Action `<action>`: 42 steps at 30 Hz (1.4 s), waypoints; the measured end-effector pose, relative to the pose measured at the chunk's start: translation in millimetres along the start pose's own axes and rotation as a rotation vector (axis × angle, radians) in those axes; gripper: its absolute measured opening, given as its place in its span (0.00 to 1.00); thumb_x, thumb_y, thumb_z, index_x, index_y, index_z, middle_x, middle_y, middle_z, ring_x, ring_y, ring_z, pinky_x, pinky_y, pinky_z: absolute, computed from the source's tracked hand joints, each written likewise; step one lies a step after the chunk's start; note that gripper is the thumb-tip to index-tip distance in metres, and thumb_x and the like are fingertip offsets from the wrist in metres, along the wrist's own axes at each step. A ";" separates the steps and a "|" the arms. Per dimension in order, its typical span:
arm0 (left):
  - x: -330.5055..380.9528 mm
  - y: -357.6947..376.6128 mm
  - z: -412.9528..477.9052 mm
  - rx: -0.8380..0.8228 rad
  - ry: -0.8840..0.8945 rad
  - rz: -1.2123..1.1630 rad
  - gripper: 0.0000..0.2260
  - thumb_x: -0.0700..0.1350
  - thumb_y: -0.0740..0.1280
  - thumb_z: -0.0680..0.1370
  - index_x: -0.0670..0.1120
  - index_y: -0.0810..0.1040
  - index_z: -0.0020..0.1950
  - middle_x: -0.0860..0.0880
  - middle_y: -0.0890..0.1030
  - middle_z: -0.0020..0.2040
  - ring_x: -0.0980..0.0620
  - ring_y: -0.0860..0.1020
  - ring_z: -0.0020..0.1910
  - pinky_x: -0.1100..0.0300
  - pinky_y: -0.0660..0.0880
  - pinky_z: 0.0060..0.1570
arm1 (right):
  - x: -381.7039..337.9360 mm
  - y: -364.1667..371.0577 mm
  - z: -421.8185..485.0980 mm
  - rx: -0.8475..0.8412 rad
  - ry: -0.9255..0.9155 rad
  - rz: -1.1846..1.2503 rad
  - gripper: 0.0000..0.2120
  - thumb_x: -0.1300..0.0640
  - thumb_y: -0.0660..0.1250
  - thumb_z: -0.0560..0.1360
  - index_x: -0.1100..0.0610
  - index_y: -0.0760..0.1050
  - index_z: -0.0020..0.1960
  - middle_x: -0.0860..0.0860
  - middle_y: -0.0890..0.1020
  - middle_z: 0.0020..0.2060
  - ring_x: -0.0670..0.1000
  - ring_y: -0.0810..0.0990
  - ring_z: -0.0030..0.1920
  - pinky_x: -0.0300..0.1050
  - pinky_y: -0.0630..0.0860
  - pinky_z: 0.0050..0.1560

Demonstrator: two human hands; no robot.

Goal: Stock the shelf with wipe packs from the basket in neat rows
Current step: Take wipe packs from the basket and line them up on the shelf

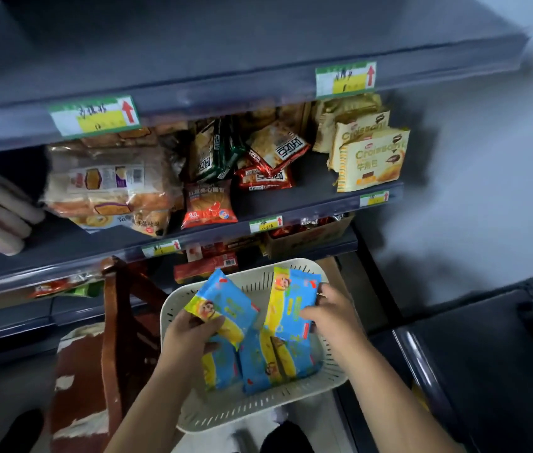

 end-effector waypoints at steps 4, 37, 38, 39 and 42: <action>45.4 3.6 -31.8 -0.105 0.090 -0.121 0.05 0.35 0.71 0.77 0.39 0.81 0.53 0.38 0.86 0.48 0.44 0.85 0.42 0.54 0.82 0.39 | -32.9 -7.4 -34.2 -0.001 -0.078 0.122 0.17 0.73 0.69 0.71 0.55 0.81 0.54 0.52 0.88 0.45 0.57 0.87 0.51 0.58 0.84 0.49; -35.6 221.2 -516.2 -1.317 0.112 -0.016 0.21 0.37 0.73 0.69 0.34 0.77 0.61 0.37 0.85 0.54 0.45 0.86 0.48 0.52 0.84 0.49 | 108.0 -300.4 -636.4 1.157 -0.548 0.068 0.10 0.62 0.71 0.77 0.47 0.87 0.47 0.52 0.88 0.46 0.51 0.87 0.48 0.59 0.83 0.53; -48.2 230.5 -538.1 -1.339 0.106 -0.005 0.19 0.37 0.73 0.69 0.35 0.78 0.59 0.37 0.85 0.55 0.45 0.86 0.48 0.52 0.83 0.50 | 121.1 -313.0 -658.4 1.182 -0.549 0.069 0.13 0.63 0.71 0.77 0.45 0.86 0.44 0.51 0.88 0.46 0.48 0.86 0.45 0.55 0.82 0.51; -61.3 238.5 -560.7 -1.360 0.096 0.001 0.17 0.36 0.73 0.70 0.37 0.79 0.57 0.37 0.85 0.55 0.45 0.86 0.48 0.52 0.83 0.50 | 134.7 -325.8 -680.1 1.209 -0.555 0.066 0.16 0.63 0.71 0.77 0.43 0.86 0.42 0.49 0.88 0.45 0.45 0.85 0.43 0.51 0.82 0.49; -102.2 258.1 -629.2 -1.393 0.095 0.005 0.10 0.34 0.71 0.75 0.38 0.80 0.56 0.37 0.85 0.55 0.44 0.86 0.49 0.55 0.84 0.47 | 178.1 -368.4 -740.9 1.273 -0.566 0.052 0.15 0.63 0.72 0.77 0.42 0.86 0.43 0.52 0.88 0.45 0.46 0.84 0.43 0.51 0.80 0.49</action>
Point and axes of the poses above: each hand's wrist, its own z-axis towards the middle knuckle, its own y-axis out of the palm, x = y × z, the point moved 5 cm from there along z, towards the middle knuckle
